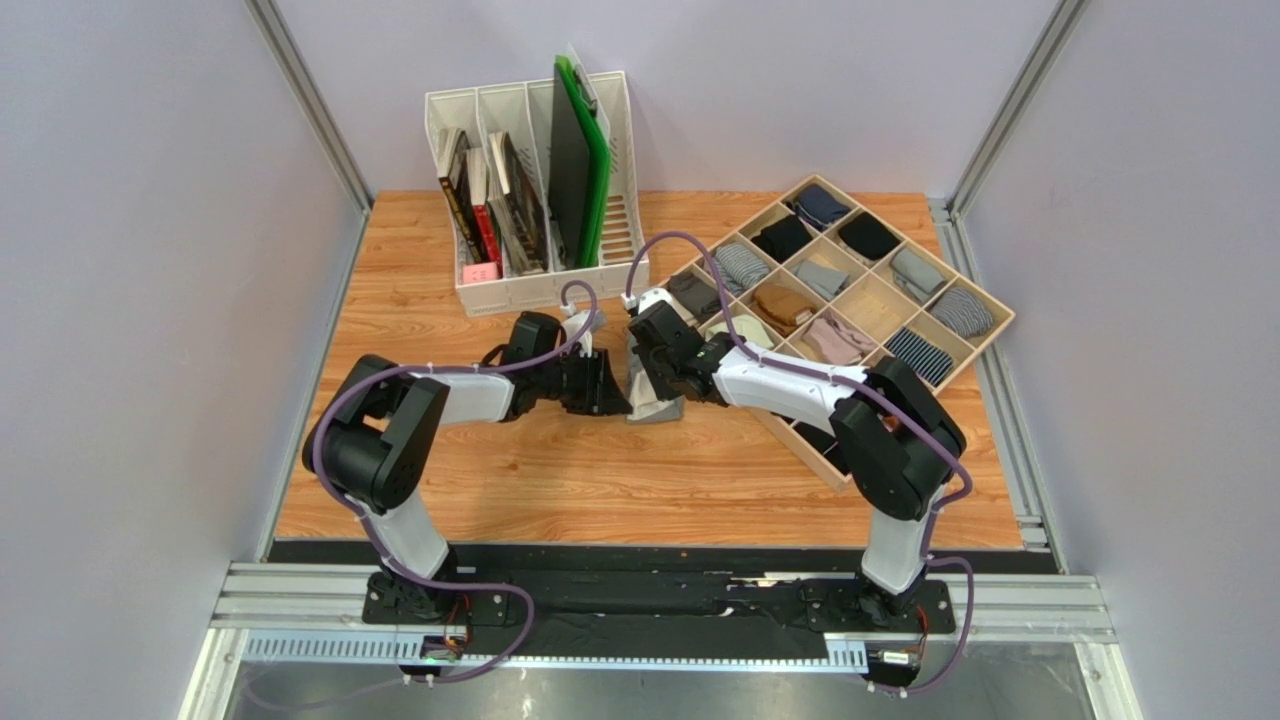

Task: Roll the underwear
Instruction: Roll the underwear to the center of the board.

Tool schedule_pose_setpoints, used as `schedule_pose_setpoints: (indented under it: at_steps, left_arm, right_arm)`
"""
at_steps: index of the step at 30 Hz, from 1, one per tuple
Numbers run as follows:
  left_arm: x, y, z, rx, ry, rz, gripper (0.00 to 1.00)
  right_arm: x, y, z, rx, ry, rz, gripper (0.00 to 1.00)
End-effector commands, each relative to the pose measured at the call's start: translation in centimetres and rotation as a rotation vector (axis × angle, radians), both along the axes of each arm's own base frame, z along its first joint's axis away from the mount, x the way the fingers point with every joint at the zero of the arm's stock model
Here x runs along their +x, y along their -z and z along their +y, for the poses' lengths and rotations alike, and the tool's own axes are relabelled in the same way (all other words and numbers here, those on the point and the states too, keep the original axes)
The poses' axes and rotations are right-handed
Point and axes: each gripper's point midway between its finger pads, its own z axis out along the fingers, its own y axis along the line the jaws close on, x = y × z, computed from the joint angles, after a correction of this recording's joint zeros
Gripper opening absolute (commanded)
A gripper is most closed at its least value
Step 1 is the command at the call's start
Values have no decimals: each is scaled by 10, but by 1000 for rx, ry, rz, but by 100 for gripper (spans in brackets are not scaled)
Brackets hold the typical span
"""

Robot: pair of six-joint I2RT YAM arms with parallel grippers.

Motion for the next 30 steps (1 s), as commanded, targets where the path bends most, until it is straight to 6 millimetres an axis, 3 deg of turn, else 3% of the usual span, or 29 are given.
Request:
schedule_pose_setpoints:
  at_steps: [1,5,7,10,17,23,30]
  left_arm:
    - [16,-10,-7,-24,-15,-44,42]
    - [20,-9,-7,-16,-31,-41,42]
    - [22,-7,-7,-13,-37,-37,41]
    - [25,-6,-6,-4,-52,-34,41]
    - [30,-6,-7,0,-58,-38,32]
    - [32,-9,-10,-8,-57,-35,27]
    - [29,-6,-8,0,-52,-26,27]
  right_arm:
    - [7,-29,9,81,7,-23,31]
    - [4,-48,3,116,20,-51,52]
    - [5,-61,-3,147,37,-74,54]
    - [-3,-65,-8,202,34,-69,50]
    - [-20,-33,-1,255,-6,29,36]
    - [-15,-20,12,291,-23,51,36]
    - [-3,-5,10,306,3,64,37]
